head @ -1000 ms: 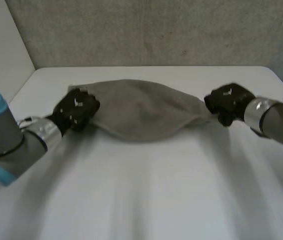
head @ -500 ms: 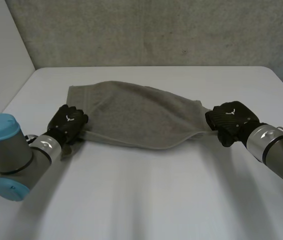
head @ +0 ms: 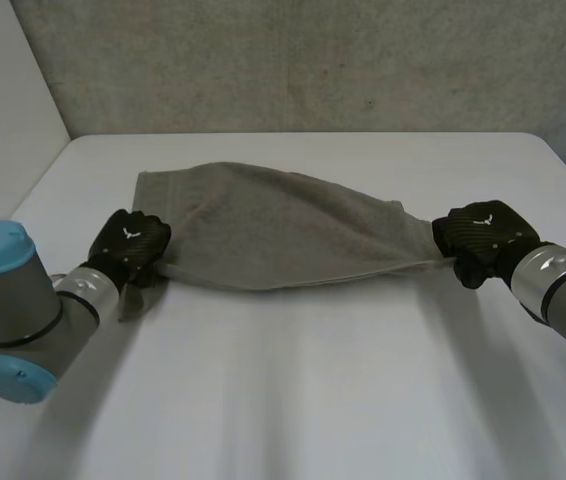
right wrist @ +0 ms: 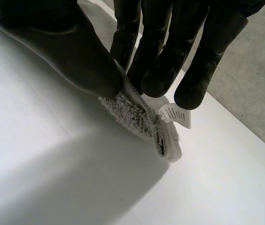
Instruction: Fold the towel.
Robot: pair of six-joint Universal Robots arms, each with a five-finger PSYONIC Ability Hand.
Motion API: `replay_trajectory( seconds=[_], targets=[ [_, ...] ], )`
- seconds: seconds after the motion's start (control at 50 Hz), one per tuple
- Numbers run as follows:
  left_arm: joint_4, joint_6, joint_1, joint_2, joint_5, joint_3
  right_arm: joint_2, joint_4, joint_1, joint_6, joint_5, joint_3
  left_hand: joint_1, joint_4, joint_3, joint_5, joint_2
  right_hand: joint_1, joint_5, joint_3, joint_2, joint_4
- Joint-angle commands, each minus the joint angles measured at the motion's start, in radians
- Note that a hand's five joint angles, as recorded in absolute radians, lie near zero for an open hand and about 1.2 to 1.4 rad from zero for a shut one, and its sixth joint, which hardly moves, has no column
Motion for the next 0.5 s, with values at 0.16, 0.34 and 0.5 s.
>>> replay_trajectory(
  seconds=[0.16, 0.34, 0.5],
  targets=[
    [-0.094, -0.002, 0.015, 0.261, 0.016, -0.064, -0.09, 0.008, -0.005, 0.087, -0.013, 0.016, 0.246, 0.233, 0.228, 0.186, 0.221, 0.087, 0.074, 0.064, 0.099, 0.062],
    [-0.134, 0.001, 0.018, 0.536, 0.039, -0.099, -0.301, 0.107, -0.006, 0.087, -0.047, -0.033, 0.246, 0.233, 0.228, 0.186, 0.221, 0.087, 0.074, 0.064, 0.099, 0.062],
    [-0.194, -0.001, 0.05, 0.683, 0.053, -0.056, -0.411, 0.22, -0.016, 0.089, -0.094, -0.142, 0.246, 0.233, 0.228, 0.186, 0.221, 0.087, 0.074, 0.064, 0.099, 0.062]
  ],
)
